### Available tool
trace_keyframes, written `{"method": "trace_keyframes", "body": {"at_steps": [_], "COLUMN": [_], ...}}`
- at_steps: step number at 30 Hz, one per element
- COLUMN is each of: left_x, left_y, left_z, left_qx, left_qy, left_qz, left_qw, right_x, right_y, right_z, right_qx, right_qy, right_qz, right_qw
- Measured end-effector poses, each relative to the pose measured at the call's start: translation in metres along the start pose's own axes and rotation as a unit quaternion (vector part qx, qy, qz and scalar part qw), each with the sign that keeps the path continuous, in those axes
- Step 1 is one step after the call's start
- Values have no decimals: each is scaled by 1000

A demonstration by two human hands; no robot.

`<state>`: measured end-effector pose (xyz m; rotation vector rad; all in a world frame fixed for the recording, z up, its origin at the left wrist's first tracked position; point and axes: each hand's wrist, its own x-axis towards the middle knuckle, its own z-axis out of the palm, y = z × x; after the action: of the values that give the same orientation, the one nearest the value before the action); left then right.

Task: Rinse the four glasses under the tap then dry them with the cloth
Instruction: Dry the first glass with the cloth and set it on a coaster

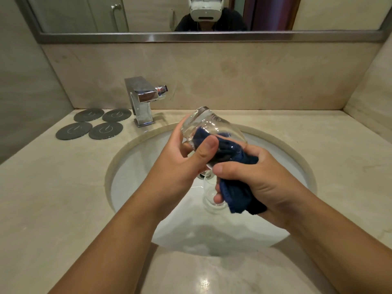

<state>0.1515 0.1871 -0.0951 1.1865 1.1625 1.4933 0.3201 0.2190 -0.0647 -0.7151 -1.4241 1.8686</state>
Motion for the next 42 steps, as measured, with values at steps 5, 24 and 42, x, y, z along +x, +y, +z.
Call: {"method": "trace_keyframes", "body": {"at_steps": [5,24,42], "left_x": [-3,-3,-1], "left_y": [6,13,9], "left_z": [0,1,1], "left_qx": [-7,-29,-43], "left_qy": [-34,-59,-34], "left_qz": [10,20,13], "left_qw": [999,998,998], "right_x": [1,-4,-5], "right_y": [-4,-11,-8], "right_z": [-5,-1,4], "right_qx": [86,57,1], "right_qy": [-31,-32,11], "right_qz": [18,7,-33], "right_qw": [996,998,999]}}
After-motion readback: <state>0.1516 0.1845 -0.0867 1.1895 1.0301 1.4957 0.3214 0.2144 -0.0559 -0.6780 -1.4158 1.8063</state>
